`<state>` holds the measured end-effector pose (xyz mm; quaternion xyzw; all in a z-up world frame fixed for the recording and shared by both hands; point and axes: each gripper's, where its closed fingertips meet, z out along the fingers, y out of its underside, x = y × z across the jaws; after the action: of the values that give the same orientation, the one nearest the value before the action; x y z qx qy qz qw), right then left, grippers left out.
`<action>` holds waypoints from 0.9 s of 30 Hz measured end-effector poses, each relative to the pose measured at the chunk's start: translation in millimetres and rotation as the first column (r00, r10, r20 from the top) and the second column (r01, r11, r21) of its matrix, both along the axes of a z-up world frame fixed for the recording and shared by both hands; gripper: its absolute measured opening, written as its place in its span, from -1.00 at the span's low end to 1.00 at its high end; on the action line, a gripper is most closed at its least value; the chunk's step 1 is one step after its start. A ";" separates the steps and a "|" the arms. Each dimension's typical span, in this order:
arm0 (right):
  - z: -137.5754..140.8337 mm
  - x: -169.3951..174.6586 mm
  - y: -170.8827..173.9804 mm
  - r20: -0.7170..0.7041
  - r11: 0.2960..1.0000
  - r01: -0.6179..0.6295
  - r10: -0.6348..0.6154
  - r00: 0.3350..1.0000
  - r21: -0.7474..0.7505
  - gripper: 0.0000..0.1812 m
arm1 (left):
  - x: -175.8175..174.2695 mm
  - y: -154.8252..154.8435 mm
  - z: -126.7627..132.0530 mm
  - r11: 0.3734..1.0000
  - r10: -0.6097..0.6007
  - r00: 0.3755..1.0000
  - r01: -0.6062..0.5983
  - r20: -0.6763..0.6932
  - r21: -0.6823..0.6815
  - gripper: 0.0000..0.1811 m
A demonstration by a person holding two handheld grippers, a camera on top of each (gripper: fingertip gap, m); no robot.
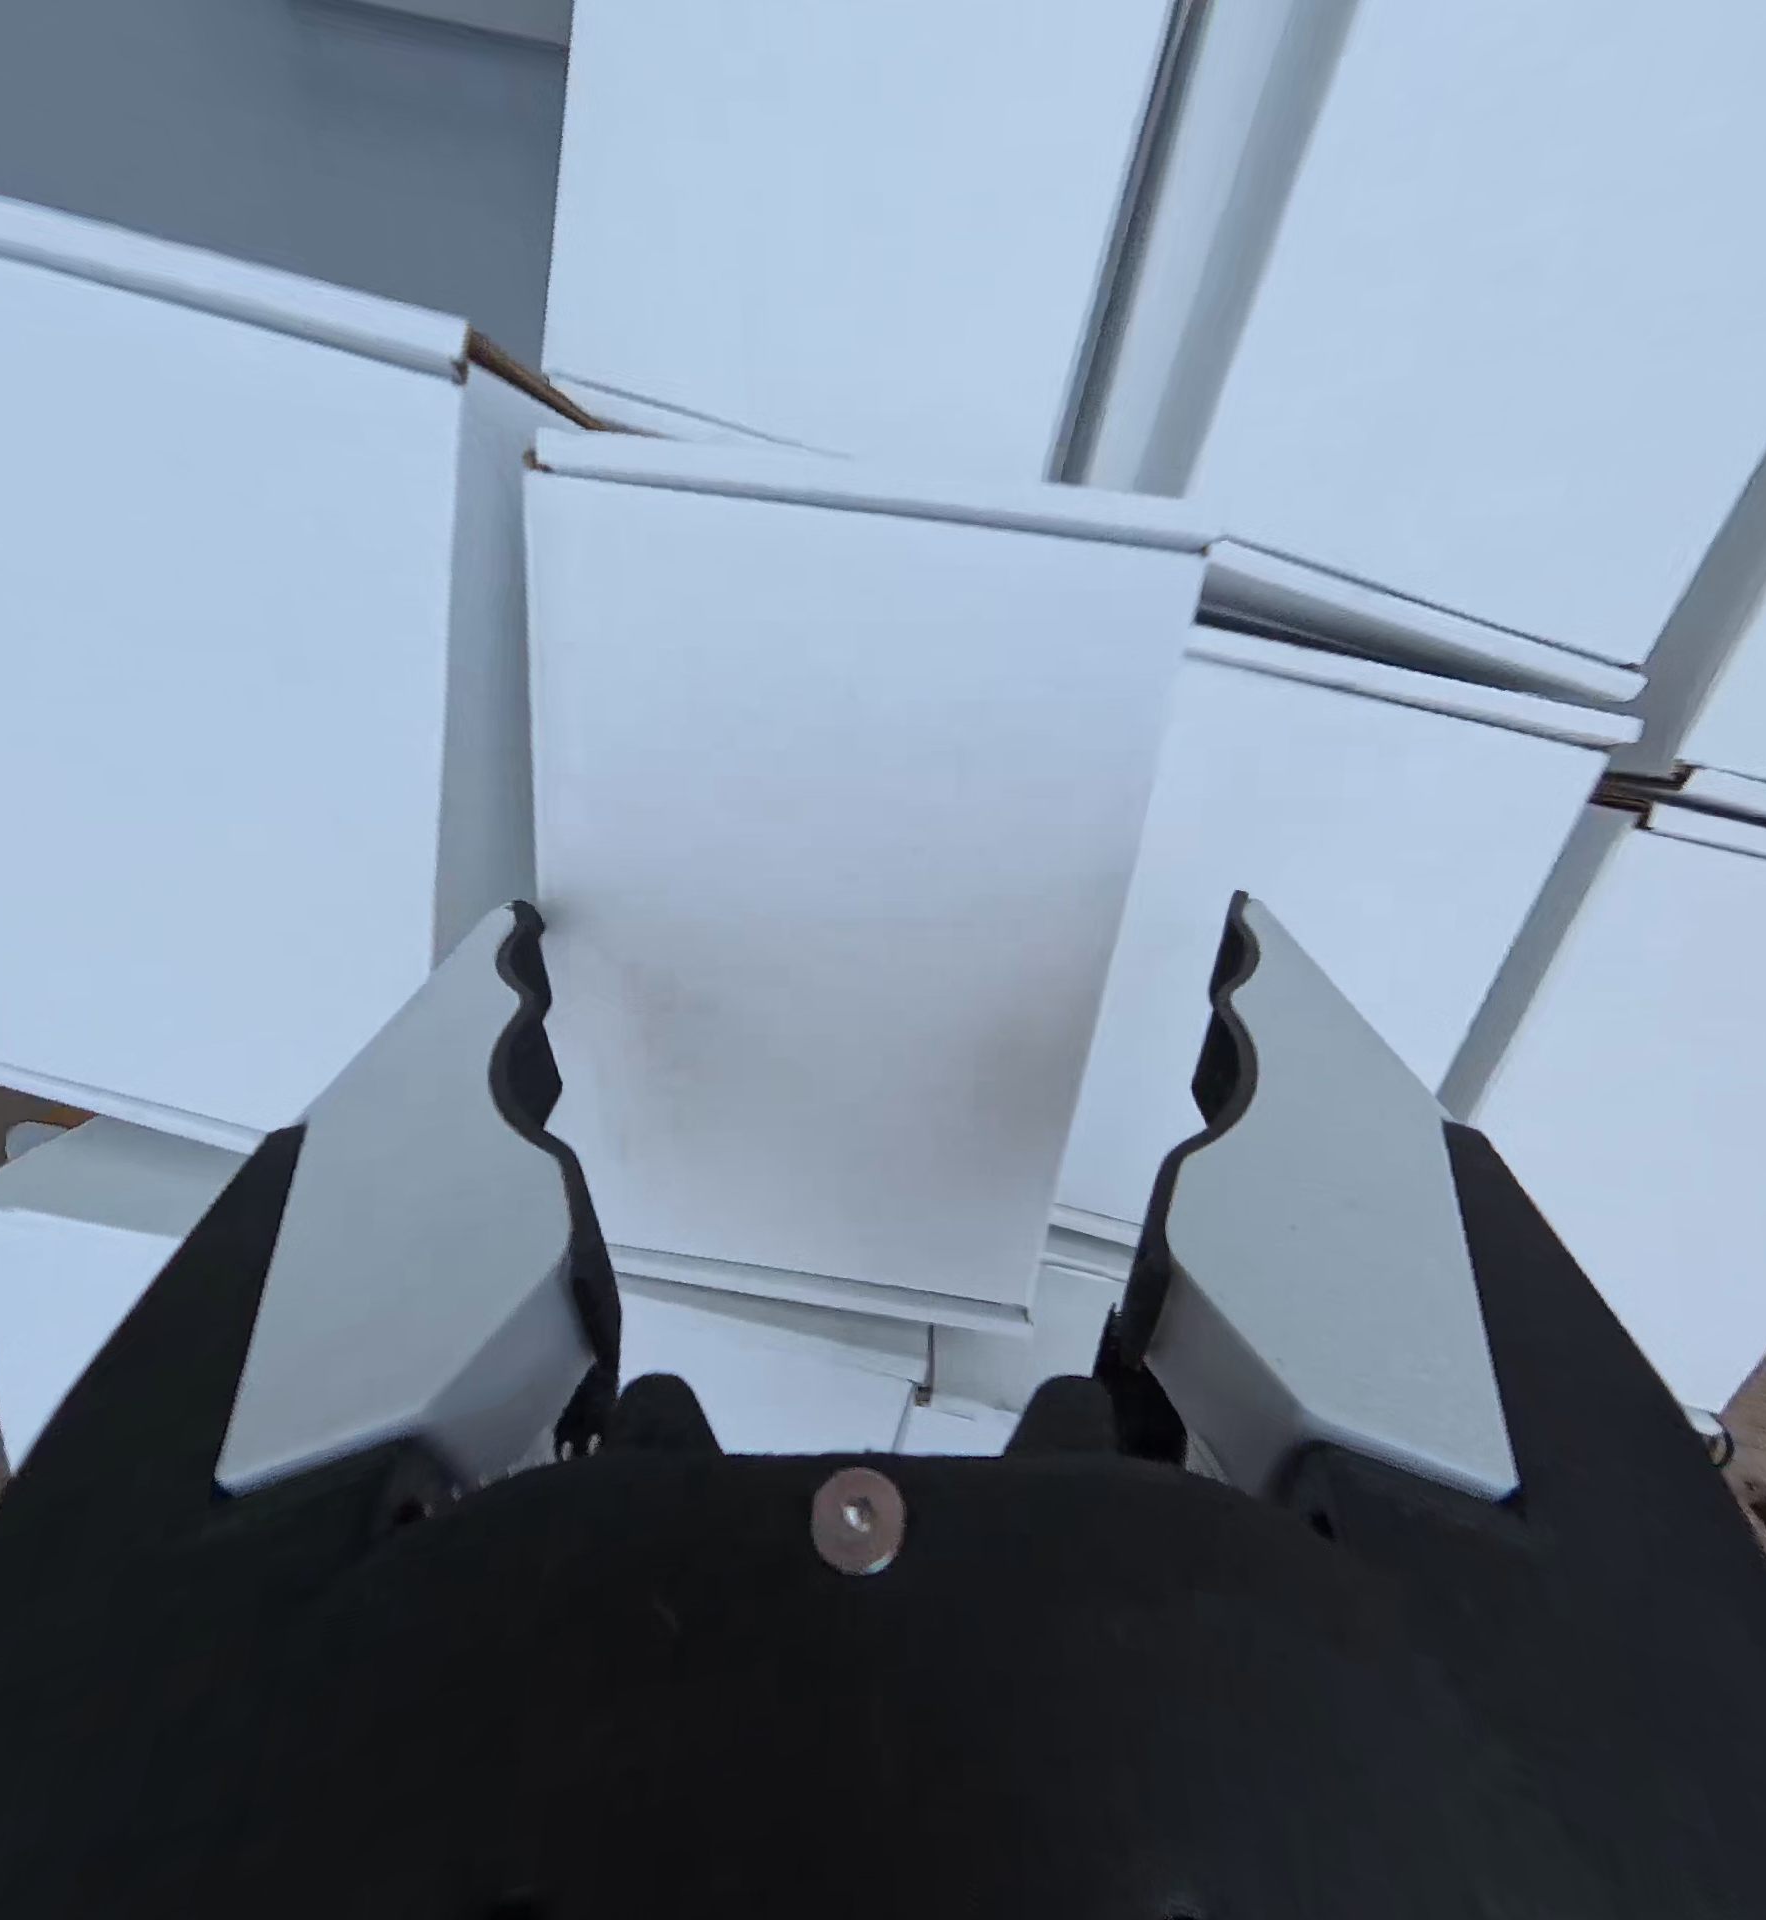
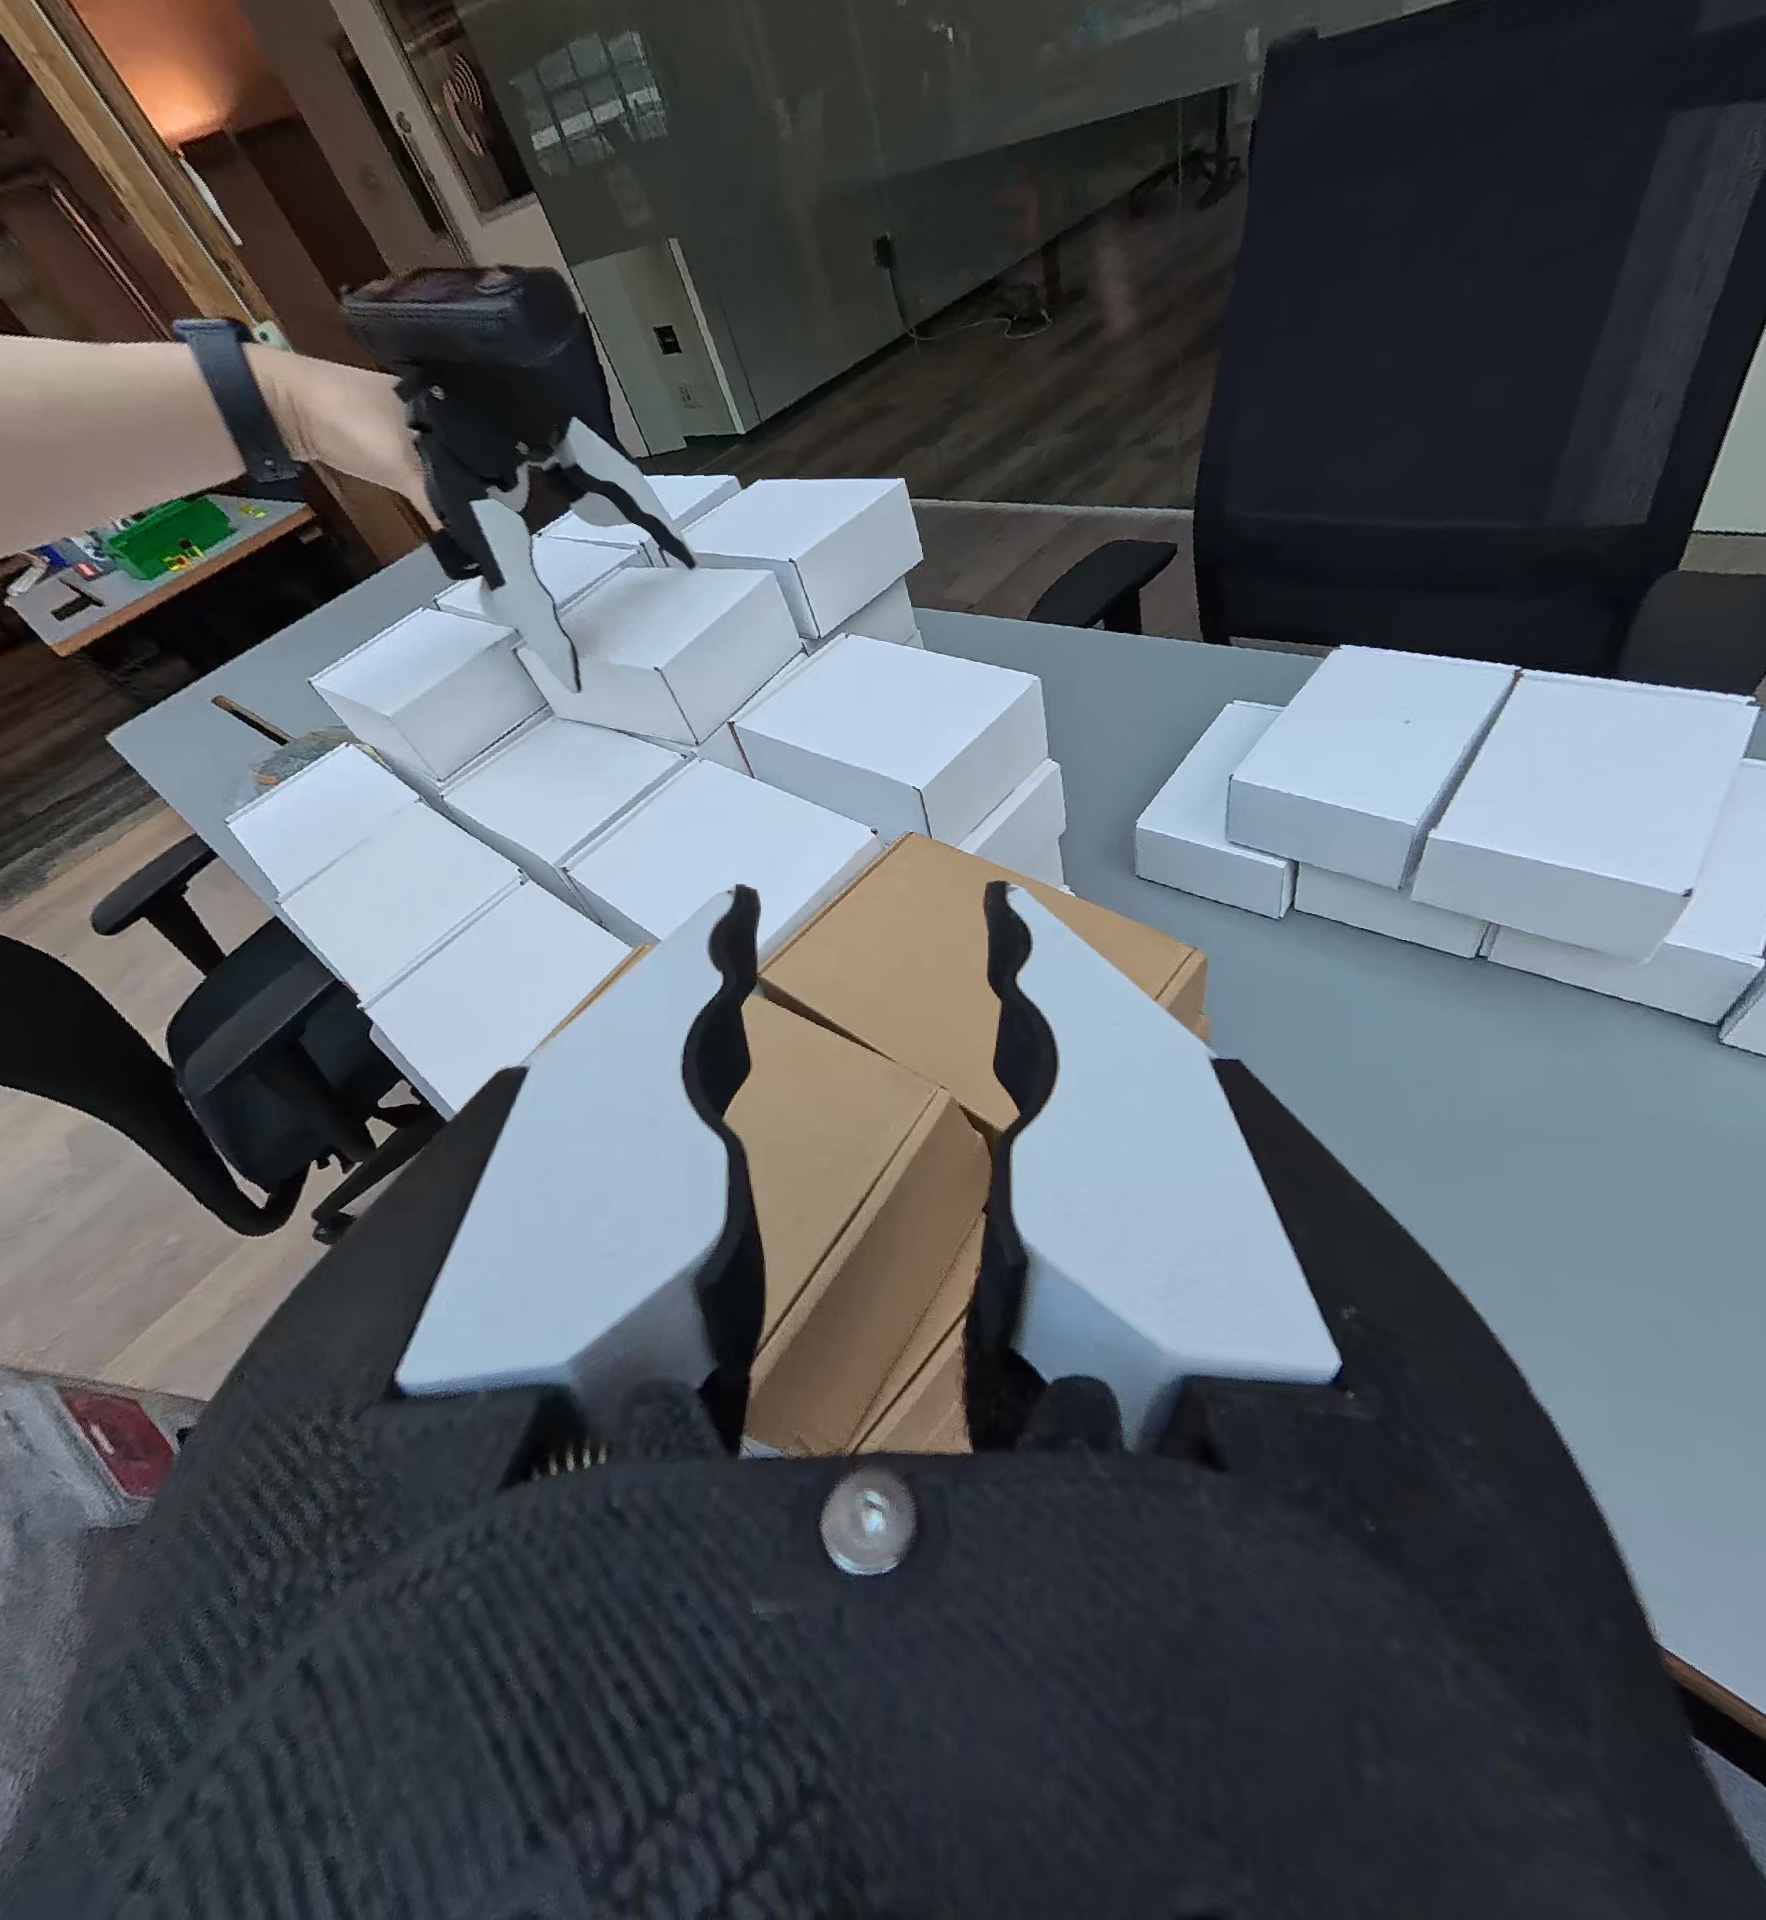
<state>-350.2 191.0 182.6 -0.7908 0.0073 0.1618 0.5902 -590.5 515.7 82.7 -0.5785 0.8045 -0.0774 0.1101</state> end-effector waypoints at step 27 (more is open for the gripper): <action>-49.1 95.9 -42.9 -0.044 0.996 0.047 -0.050 0.998 -0.073 -0.47 | 62.8 -50.1 87.5 0.886 0.417 0.902 -0.431 -0.111 -0.171 0.45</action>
<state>-254.3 148.1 133.5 -0.8074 0.0457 0.1650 0.5647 -527.7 465.6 170.2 -0.7505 0.6508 -0.1076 0.0394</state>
